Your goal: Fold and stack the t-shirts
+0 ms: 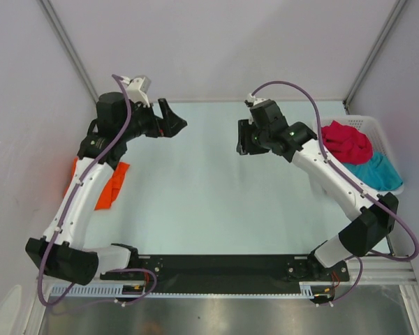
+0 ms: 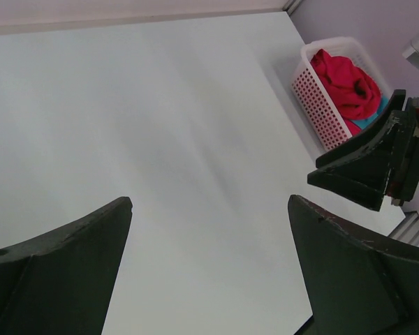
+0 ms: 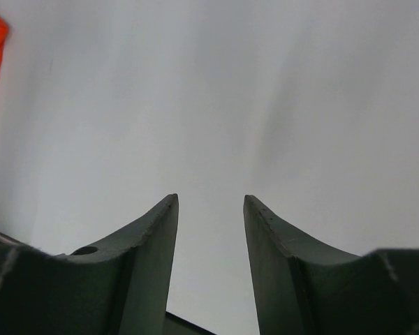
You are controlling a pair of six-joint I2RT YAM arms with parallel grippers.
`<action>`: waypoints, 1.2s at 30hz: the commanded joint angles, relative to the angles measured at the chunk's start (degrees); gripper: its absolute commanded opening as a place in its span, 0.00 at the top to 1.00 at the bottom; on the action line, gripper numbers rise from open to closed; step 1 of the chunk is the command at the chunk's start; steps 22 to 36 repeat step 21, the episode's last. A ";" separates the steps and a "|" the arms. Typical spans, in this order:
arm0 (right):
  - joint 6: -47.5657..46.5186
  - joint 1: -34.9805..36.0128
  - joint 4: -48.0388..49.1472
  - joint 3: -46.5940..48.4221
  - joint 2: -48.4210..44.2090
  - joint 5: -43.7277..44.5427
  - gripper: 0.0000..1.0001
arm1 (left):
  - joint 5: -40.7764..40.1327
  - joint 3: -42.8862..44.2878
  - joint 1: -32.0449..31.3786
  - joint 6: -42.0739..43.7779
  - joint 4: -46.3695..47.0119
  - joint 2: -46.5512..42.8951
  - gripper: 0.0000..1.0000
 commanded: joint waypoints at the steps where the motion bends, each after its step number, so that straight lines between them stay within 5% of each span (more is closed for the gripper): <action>1: 4.02 3.20 4.72 -0.74 -4.84 2.86 0.51 | 1.37 -2.70 0.09 1.48 -2.24 -3.91 0.00; 8: 5.69 4.43 2.34 -0.66 -5.02 6.55 0.32 | -2.14 -4.99 0.09 1.21 -4.17 -5.93 0.00; 36: 5.78 6.98 -1.87 3.38 -2.03 10.06 0.24 | -5.83 -5.69 0.09 2.44 -6.55 -6.20 0.00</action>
